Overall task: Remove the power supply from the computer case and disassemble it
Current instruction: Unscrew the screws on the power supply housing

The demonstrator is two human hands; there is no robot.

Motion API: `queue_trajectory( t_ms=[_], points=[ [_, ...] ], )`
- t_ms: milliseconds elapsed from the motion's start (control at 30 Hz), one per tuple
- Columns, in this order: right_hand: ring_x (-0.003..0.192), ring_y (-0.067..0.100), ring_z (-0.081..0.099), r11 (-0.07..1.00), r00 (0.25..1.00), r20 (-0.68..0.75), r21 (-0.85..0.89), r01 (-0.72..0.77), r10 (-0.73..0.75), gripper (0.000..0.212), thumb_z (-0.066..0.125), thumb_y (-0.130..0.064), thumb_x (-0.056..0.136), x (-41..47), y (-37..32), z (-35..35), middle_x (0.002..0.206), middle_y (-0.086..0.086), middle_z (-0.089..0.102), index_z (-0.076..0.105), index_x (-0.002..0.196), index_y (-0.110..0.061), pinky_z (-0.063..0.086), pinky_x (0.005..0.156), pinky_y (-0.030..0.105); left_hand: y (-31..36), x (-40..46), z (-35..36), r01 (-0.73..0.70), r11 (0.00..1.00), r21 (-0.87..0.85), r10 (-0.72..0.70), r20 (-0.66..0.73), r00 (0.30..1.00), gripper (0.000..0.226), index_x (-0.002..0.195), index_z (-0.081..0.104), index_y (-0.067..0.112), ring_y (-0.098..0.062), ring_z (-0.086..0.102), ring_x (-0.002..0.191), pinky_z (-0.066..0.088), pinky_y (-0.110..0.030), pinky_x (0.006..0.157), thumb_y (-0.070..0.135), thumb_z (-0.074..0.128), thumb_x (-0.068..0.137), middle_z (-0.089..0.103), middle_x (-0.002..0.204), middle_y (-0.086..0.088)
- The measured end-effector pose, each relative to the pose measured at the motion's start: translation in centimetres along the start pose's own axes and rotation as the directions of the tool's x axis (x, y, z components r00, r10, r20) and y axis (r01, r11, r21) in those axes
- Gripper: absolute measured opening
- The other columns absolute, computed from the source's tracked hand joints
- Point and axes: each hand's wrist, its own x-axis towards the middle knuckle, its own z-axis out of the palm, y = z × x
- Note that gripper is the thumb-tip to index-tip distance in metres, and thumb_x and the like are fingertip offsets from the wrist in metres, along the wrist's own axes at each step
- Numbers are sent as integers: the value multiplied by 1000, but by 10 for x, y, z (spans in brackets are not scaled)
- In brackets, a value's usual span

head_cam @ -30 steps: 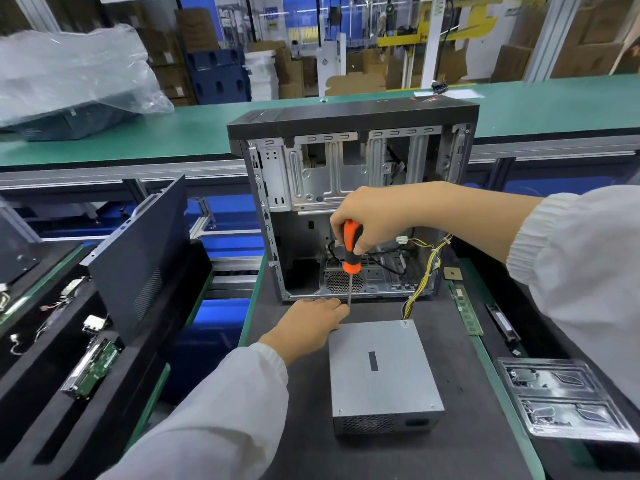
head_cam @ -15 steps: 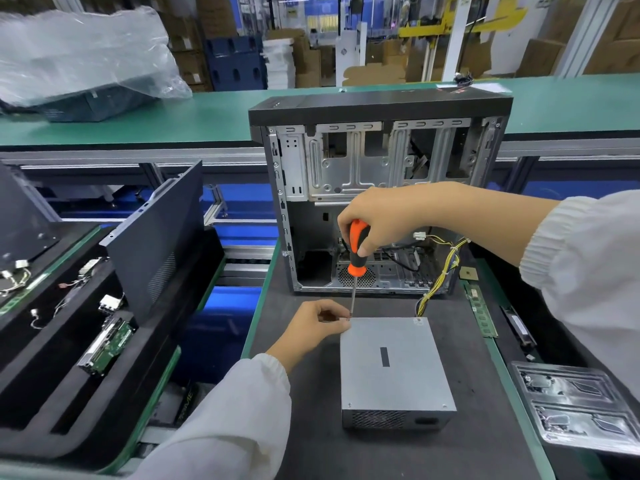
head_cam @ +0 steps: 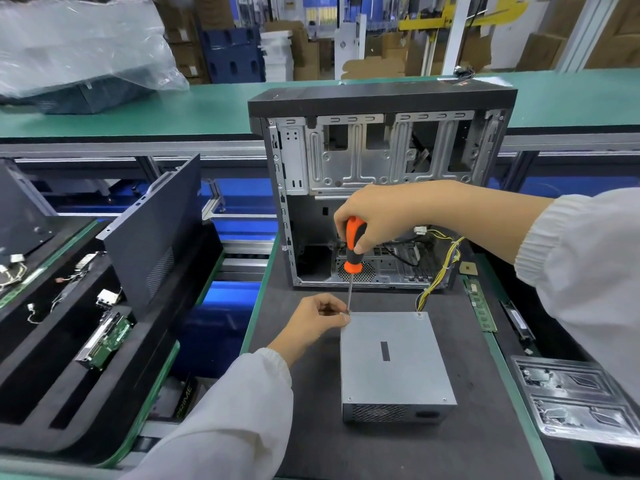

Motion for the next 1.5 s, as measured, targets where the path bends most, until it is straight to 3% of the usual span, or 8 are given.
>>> queue_trajectory(
  t_ms=[667,767,867,1067,1200,1300,1367,1500],
  points=[
    [72,7,50,1000,1000,-11,-22,-18,18,18,67,-23,84,3,6,5,81,-12,56,63,101,-21,35,57,20,0,3,1,2,999,54,-2,2,1000,12,88,69,10,-18,65,90,53,-16,80,1,74,82,71,103,-18],
    [74,13,56,998,1000,-10,-59,-9,9,22,60,-43,89,1,2,4,77,-10,58,61,96,-22,40,60,24,-1,4,0,4,999,51,-5,5,1000,12,87,69,12,-18,65,91,53,-16,80,1,74,82,71,104,-18],
    [56,19,67,992,991,23,-16,-129,129,58,32,-67,91,3,-3,3,70,3,64,57,88,-15,44,52,26,1,4,0,1,999,40,-2,18,1000,13,86,69,12,-20,65,93,53,-23,87,0,72,83,71,104,-19],
    [55,16,42,914,987,-70,-372,-162,146,51,35,-52,99,6,-14,2,65,3,44,41,65,-13,29,46,29,5,3,-2,13,1000,24,-14,57,998,13,91,67,4,-24,63,97,53,-38,96,-7,63,87,69,100,-15],
    [80,22,55,957,987,118,-282,-70,107,24,60,-36,91,3,-14,-10,90,4,57,56,98,-13,42,64,31,8,3,-4,11,999,45,-15,80,997,15,90,68,8,-25,65,99,55,-30,93,-6,64,86,70,102,-15],
    [93,25,58,975,983,157,-213,-63,98,27,71,-22,83,2,-14,-15,107,7,57,57,105,-16,48,73,33,8,4,-5,-19,997,78,11,105,994,18,90,72,15,-18,67,98,54,-24,90,-1,67,86,73,105,-8],
    [90,24,62,989,983,155,-126,-75,94,26,71,-18,81,1,-14,-14,103,5,61,58,104,-16,51,72,33,7,5,-5,-38,993,116,26,99,995,16,89,75,20,-16,68,98,53,-24,91,5,70,87,75,102,-2],
    [61,20,71,964,957,234,165,-210,169,24,66,-21,88,0,-14,-12,86,9,67,53,106,-12,52,49,24,5,8,-4,-92,978,186,81,62,995,11,92,77,16,-12,69,90,54,-21,85,8,73,85,76,95,0]
  ],
)
